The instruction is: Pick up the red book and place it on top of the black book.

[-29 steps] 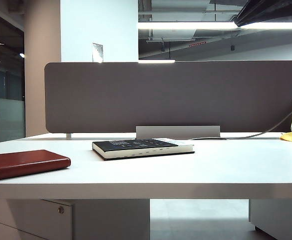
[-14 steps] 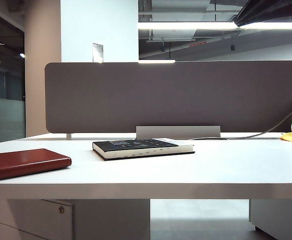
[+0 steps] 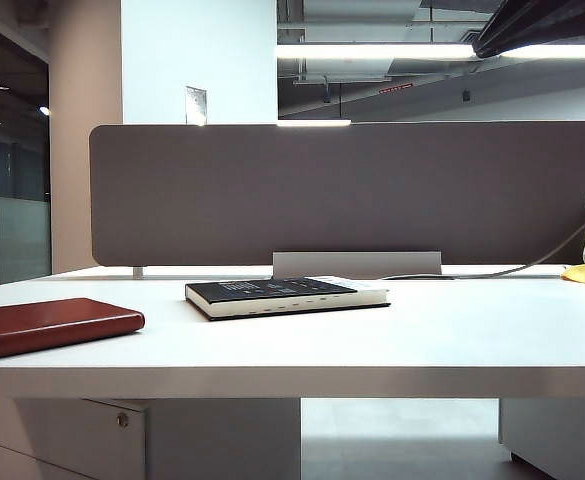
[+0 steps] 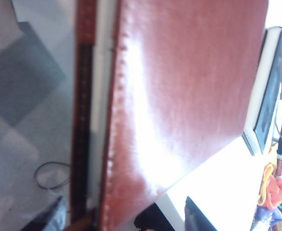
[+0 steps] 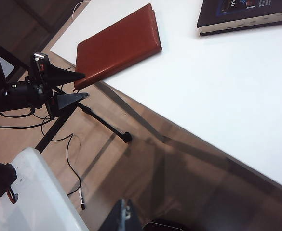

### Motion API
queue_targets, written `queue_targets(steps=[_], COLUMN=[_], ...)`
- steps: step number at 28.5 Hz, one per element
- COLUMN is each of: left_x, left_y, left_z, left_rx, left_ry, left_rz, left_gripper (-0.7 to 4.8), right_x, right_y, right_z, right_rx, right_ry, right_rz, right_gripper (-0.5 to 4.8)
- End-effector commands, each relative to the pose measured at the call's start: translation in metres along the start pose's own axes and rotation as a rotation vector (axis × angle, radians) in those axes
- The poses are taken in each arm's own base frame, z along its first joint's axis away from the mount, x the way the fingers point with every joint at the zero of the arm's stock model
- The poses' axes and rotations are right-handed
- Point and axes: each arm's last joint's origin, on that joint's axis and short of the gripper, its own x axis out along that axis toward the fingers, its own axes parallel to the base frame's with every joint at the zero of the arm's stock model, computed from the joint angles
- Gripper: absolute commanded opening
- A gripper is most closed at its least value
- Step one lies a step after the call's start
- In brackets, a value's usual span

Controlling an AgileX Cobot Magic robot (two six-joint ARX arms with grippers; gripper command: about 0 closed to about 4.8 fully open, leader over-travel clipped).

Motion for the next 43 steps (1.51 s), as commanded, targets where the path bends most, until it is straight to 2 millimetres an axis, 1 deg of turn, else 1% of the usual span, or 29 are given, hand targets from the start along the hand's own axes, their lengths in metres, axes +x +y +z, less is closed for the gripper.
queue_targets(steps=[1,10,13,19,23,26,28,30,34,36,43], left_x=[0.000,0.000,0.001,0.007,0.011,0.013,0.014,0.015,0.015,0.015,0.015], left_y=[-0.002,-0.002,-0.004,-0.011,-0.011,-0.008,-0.007,-0.006,-0.006,-0.007,-0.008], left_z=[0.002,0.003,0.005,0.012,0.010,0.010,0.010,0.010,0.010,0.009,0.009], left_rx=[0.020,0.022,0.022,0.033,0.044,0.050,0.059,0.072,0.087,0.107,0.133], left_ry=[-0.019,-0.054,-0.053,-0.037,-0.018,-0.009,-0.005,-0.003,0.004,0.018,0.056], left_rz=[-0.018,0.002,0.001,-0.001,0.013,0.030,0.034,0.036,0.030,0.019,-0.020], left_gripper=[3.12,3.06,2.67,2.63,2.56,1.89,1.62,1.11,0.28,-0.03,-0.06], right_x=[-0.001,-0.001,-0.001,-0.001,-0.001,-0.001,-0.001,-0.001,-0.001,-0.001,-0.001], right_y=[0.001,0.001,0.001,0.001,0.001,0.001,0.001,0.001,0.001,0.001,0.001], right_z=[0.002,0.002,0.002,0.001,0.001,0.001,0.001,0.001,0.001,0.001,0.001], right_rx=[-0.015,-0.016,-0.017,-0.014,-0.014,-0.014,-0.013,-0.014,-0.014,-0.013,-0.012], right_ry=[-0.010,-0.012,-0.014,-0.009,-0.008,-0.008,-0.008,-0.008,-0.008,-0.008,-0.007], right_rz=[0.008,0.006,0.006,0.005,0.006,0.006,0.006,0.006,0.006,0.006,0.005], right_gripper=[-0.01,-0.01,-0.01,-0.01,-0.01,-0.01,-0.01,-0.01,-0.01,-0.01,-0.01])
